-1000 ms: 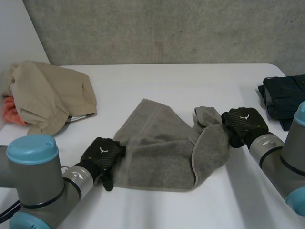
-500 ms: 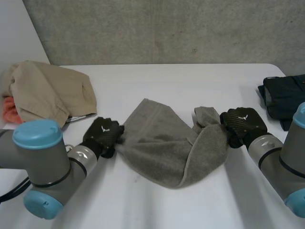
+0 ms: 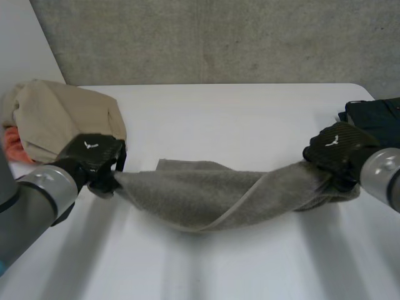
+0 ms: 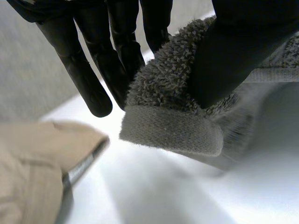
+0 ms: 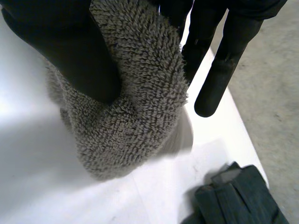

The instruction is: Fold the laundry.

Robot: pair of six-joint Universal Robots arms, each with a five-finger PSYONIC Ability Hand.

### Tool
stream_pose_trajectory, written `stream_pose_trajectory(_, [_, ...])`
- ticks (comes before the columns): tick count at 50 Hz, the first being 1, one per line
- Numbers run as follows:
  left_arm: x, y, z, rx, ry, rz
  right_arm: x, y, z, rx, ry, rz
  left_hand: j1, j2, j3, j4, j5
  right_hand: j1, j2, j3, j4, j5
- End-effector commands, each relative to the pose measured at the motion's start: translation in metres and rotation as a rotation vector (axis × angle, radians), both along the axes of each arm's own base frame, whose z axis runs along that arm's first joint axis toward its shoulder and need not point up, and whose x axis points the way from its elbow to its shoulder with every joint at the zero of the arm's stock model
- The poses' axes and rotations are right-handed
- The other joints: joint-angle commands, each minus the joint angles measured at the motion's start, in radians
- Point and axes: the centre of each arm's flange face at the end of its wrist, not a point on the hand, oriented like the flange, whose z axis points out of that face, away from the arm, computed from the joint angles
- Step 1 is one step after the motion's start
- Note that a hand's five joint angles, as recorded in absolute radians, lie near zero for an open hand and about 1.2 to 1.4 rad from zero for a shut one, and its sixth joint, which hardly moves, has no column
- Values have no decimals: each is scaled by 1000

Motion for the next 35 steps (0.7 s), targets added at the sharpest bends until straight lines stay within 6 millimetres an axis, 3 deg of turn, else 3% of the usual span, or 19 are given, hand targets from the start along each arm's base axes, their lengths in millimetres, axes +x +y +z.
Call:
stream_pose_trajectory(1, [-6, -71, -10, -109, -5, 55, 34, -47, -13, -136, -171, -31, 254, 200, 211, 198, 261, 326, 227, 210, 197, 260])
stream_pose_trajectory(2, [-11, -90, 9, -202, 34, 49, 43, -63, -3, -226, -249, -49, 254, 200, 211, 198, 261, 326, 227, 210, 197, 260])
stream_pose_trajectory(5, [-18, -112, 46, -351, 122, 29, 53, -84, 22, -388, -380, -88, 254, 200, 211, 198, 261, 326, 227, 210, 197, 260])
stream_pose_trajectory(6, [-21, -124, 73, -448, 208, 24, 57, -96, 45, -517, -480, -107, 254, 200, 211, 198, 261, 326, 227, 210, 197, 260])
stream_pose_trajectory(10, [-15, -143, 136, -646, 433, 39, 64, -106, 88, -776, -694, -77, 254, 200, 211, 198, 261, 326, 227, 210, 197, 260])
stream_pose_trajectory(13, [-9, -148, 158, -712, 546, 63, 68, -105, 110, -936, -817, 1, 254, 200, 211, 198, 261, 326, 227, 210, 197, 260])
stream_pose_trajectory(15, [-8, -148, 160, -718, 557, 68, 71, -105, 112, -980, -851, 41, 254, 200, 211, 198, 261, 326, 227, 210, 197, 260])
stream_pose_trajectory(18, [-12, -146, 147, -661, 518, 69, 76, -106, 99, -983, -860, 96, 254, 200, 211, 198, 261, 326, 227, 210, 197, 260])
stream_pose_trajectory(22, [-20, -138, 106, -527, 427, 61, 79, -108, 66, -869, -799, 104, 254, 200, 211, 198, 261, 326, 227, 210, 197, 260])
stream_pose_trajectory(23, [-22, -134, 87, -475, 394, 57, 78, -109, 47, -794, -763, 92, 254, 200, 211, 198, 261, 326, 227, 210, 197, 260])
stream_pose_trajectory(26, [-26, -127, 59, -409, 346, 50, 74, -107, 16, -661, -702, 60, 254, 200, 211, 198, 261, 326, 227, 210, 197, 260])
stream_pose_trajectory(27, [-29, -122, 39, -365, 311, 44, 69, -102, -9, -547, -651, 34, 254, 200, 211, 198, 261, 326, 227, 210, 197, 260])
stream_pose_trajectory(29, [-31, -115, 21, -325, 279, 36, 65, -96, -30, -450, -602, 13, 254, 200, 211, 198, 261, 326, 227, 210, 197, 260])
stream_pose_trajectory(30, [-32, -109, 5, -290, 242, 29, 59, -89, -51, -343, -544, -10, 254, 200, 211, 198, 261, 326, 227, 210, 197, 260])
stream_pose_trajectory(33, [-32, -94, -19, -235, 177, 17, 45, -72, -85, -159, -415, -48, 254, 200, 211, 198, 261, 326, 227, 210, 197, 260])
stream_pose_trajectory(35, [-31, -88, -26, -217, 153, 13, 37, -65, -94, -96, -352, -61, 254, 200, 211, 198, 261, 174, 75, 58, 45, 107])
